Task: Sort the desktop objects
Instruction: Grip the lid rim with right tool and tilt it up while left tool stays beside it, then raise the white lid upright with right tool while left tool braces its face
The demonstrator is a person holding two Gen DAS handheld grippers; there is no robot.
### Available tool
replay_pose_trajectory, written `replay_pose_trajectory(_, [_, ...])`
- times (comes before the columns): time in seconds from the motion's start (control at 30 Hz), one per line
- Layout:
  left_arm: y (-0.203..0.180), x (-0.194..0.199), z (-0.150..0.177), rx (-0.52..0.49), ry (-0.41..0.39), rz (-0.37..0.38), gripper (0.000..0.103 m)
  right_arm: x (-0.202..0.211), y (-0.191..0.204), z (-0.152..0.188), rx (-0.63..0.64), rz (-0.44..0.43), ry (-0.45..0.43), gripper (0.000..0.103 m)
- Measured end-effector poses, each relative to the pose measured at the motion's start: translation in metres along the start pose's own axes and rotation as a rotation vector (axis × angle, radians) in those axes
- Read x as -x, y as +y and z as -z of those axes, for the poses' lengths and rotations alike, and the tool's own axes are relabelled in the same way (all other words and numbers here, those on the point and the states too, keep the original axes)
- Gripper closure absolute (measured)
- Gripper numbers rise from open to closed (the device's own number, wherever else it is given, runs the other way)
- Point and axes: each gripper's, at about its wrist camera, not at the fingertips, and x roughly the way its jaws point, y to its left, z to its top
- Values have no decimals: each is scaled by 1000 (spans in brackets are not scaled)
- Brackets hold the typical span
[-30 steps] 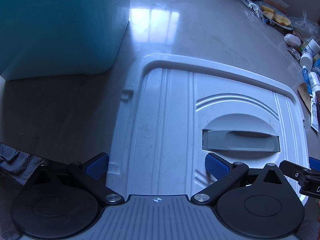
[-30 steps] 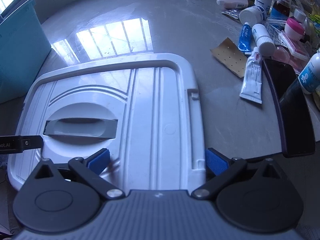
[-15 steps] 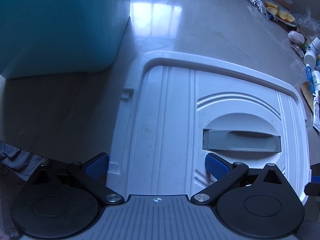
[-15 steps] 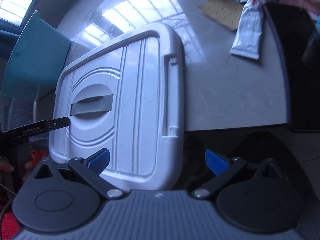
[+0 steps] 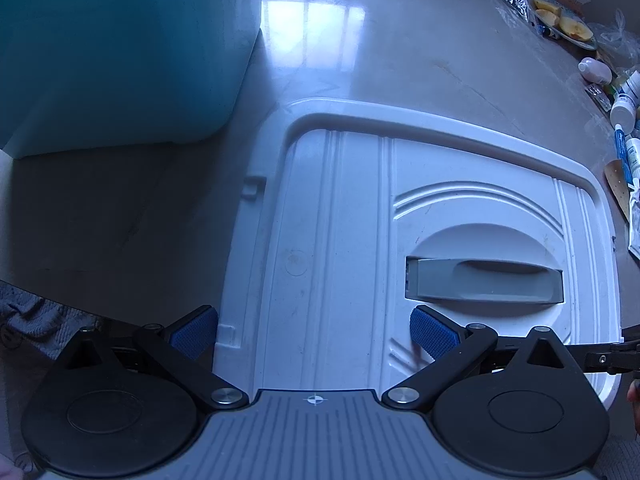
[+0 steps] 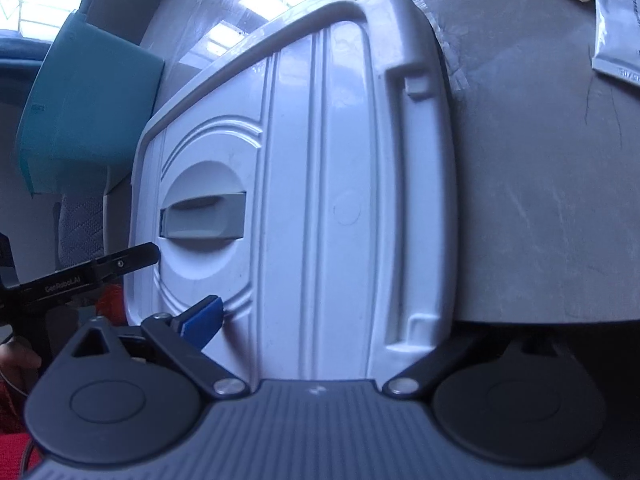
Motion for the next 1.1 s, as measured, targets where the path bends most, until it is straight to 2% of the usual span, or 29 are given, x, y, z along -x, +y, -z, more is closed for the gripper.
replay_pose_trajectory(0.3, [-5,1,-5,-32,4,9,0,3,1,8,-69,24,49,9])
replay_pose_trajectory(0.63, [11,6,-16,-31,49,31,0,6,7,2,-35,28,58,11])
replay_pose_trajectory(0.67, [7,1,-21,-31,51,46,0,5,8,0,-32,28,61,11])
replay_pose_trajectory(0.8, [39,1,-20,23,62,120,0,3,8,-7,-16,27,79,12])
replay_pose_trajectory(0.93, [84,10,8,58,73,300,0,-5,14,-15,10,28,106,11])
replay_pose_trajectory(1.0, [83,4,15,39,92,393,0,-8,17,-19,20,29,120,11])
replay_pose_trajectory(1.1, [66,-17,31,2,124,472,0,-12,21,-23,41,33,136,11])
